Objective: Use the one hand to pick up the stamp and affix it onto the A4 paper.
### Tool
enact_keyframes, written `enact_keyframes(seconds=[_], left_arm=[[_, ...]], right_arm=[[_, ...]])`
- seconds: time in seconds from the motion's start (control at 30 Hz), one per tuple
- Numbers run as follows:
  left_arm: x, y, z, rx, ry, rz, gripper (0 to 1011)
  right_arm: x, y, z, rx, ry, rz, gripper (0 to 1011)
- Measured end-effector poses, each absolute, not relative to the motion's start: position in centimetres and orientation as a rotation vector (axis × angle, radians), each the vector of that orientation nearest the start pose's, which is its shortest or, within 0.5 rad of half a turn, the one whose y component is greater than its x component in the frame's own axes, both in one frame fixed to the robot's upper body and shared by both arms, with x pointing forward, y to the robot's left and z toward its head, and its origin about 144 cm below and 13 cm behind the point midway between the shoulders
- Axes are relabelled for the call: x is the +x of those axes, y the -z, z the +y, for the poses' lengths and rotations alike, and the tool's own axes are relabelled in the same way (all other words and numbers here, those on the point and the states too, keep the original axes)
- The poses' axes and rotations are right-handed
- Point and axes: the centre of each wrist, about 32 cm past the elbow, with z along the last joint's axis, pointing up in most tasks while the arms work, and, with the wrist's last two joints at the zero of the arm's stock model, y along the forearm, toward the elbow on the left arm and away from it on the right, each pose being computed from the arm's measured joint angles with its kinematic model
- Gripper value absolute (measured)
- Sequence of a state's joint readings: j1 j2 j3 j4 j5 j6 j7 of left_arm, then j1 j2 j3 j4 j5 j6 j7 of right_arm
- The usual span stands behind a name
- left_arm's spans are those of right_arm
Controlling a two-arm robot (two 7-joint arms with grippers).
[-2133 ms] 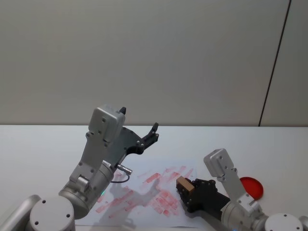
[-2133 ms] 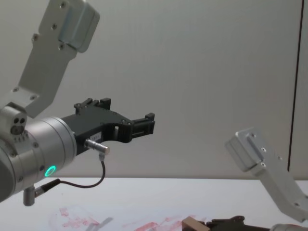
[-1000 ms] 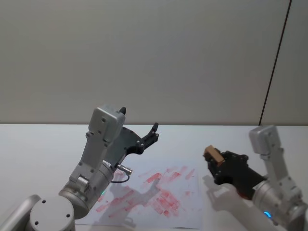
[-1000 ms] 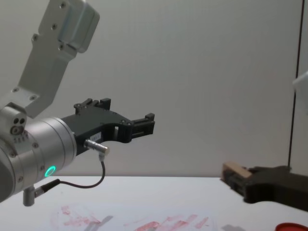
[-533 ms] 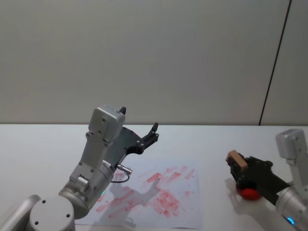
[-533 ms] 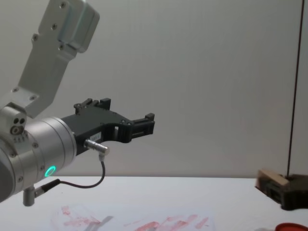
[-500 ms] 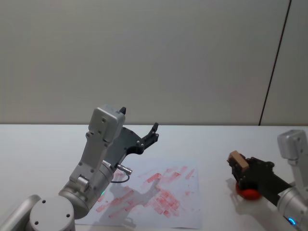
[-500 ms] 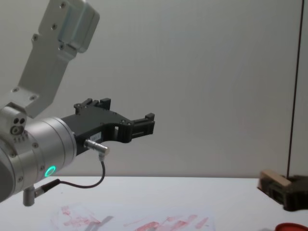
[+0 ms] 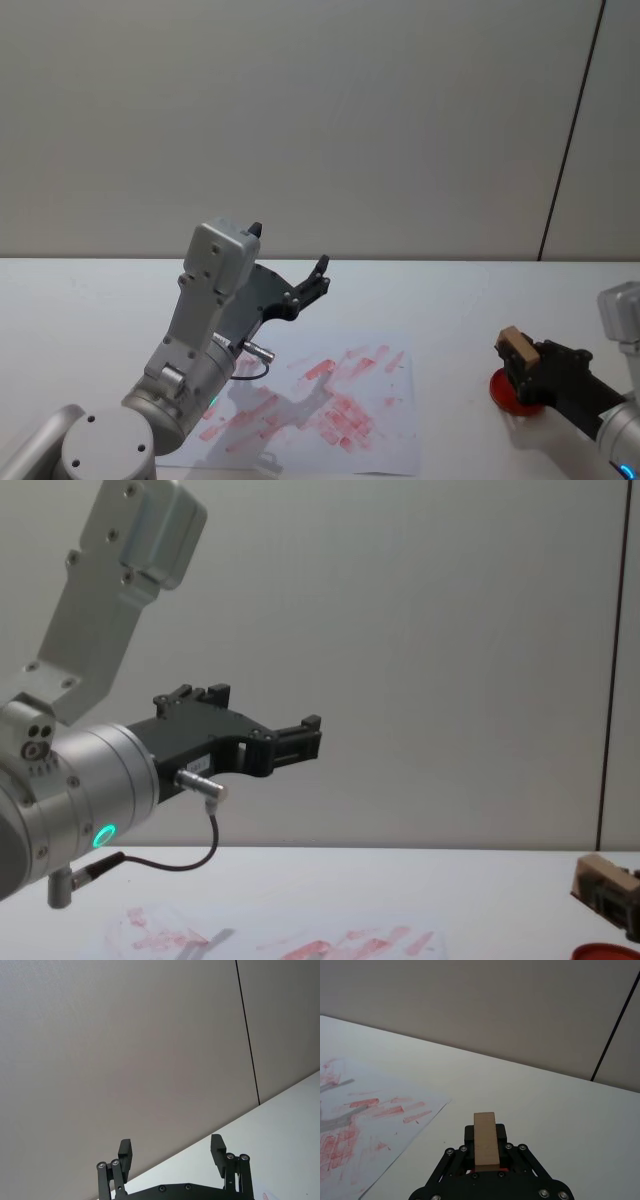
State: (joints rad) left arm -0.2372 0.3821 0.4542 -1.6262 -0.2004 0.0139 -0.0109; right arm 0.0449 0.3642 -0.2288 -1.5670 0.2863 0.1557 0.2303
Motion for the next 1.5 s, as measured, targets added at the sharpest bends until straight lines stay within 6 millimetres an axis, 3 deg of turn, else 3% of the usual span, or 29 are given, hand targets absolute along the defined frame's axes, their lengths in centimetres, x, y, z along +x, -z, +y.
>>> enact_keyframes(seconds=[0.67, 1.1, 1.23, 1.5], left_arm=[[49.2, -120.4, 19.8, 0.061, -1.124, -0.268, 1002], [49.2, -120.4, 19.8, 0.061, -1.124, -0.268, 1002], [49.2, -120.4, 19.8, 0.061, -1.124, -0.268, 1003], [49.2, -120.4, 19.8, 0.061, -1.124, -0.268, 1003]], right_arm=[[46.5, -113.4, -26.9, -0.264, 1.153, 0.105, 233], [46.4, -113.1, -26.9, -0.268, 1.153, 0.106, 594], [46.4, -113.2, -26.9, -0.253, 1.152, 0.095, 782], [46.2, -114.0, -26.8, -0.204, 1.151, 0.052, 981]])
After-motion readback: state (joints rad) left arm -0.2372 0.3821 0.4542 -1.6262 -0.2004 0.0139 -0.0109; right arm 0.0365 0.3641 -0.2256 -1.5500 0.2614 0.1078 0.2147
